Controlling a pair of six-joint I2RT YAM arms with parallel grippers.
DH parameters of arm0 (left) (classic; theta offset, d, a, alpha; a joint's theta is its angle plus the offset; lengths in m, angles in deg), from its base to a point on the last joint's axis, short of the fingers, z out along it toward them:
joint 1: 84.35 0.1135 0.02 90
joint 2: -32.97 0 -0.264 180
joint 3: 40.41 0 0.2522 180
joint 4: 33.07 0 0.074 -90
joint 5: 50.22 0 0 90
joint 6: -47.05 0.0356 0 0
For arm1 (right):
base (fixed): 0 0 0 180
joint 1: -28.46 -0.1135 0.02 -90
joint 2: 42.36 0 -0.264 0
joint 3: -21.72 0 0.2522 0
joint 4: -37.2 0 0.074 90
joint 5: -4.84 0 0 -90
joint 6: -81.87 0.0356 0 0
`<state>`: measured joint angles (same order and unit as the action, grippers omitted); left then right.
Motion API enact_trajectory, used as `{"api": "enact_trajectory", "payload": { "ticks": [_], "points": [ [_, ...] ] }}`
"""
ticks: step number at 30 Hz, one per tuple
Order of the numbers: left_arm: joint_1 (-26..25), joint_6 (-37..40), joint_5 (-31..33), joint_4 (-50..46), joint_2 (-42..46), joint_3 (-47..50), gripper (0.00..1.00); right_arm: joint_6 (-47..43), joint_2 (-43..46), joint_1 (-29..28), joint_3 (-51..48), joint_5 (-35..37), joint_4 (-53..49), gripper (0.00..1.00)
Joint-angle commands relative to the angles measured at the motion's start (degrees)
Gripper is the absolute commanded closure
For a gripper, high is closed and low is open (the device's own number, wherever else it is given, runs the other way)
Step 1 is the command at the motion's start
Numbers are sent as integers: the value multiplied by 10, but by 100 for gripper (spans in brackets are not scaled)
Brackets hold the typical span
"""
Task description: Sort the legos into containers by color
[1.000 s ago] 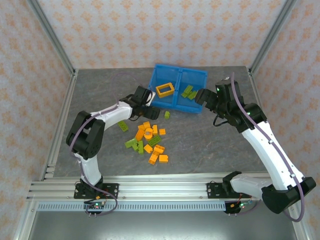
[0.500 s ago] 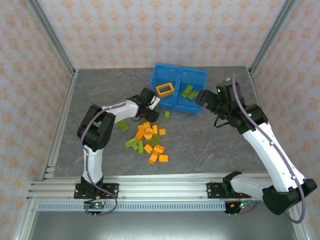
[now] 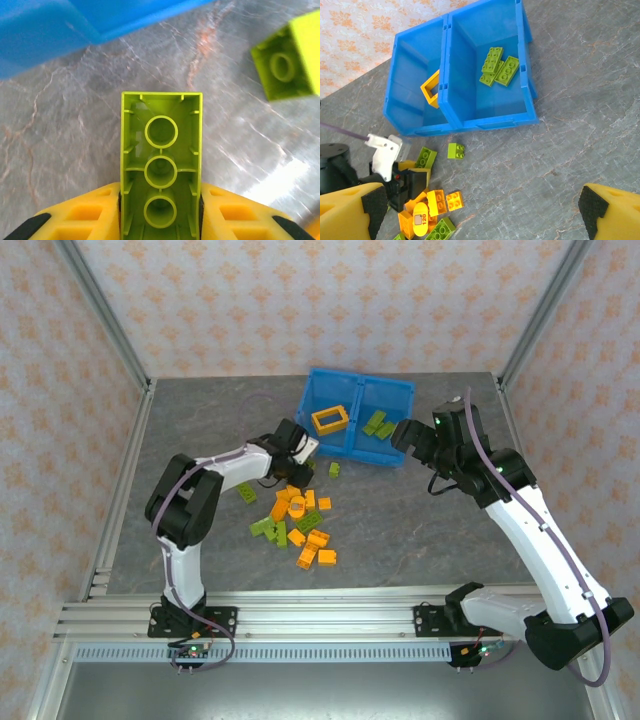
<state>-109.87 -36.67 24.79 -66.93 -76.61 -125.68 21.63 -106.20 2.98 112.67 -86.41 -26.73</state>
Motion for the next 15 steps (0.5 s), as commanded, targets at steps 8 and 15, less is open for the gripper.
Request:
{"api": "enact_trajectory", "payload": {
  "ticks": [8, 15],
  "points": [
    [-53, -97, -23, -9, 144, -50, 66, 4, 19, -3, -9, 24, -2, 1],
    [-121, -167, 55, -38, 7, -266, 67, 30, 63, -2, -42, 77, 0, 1]
  ]
}}
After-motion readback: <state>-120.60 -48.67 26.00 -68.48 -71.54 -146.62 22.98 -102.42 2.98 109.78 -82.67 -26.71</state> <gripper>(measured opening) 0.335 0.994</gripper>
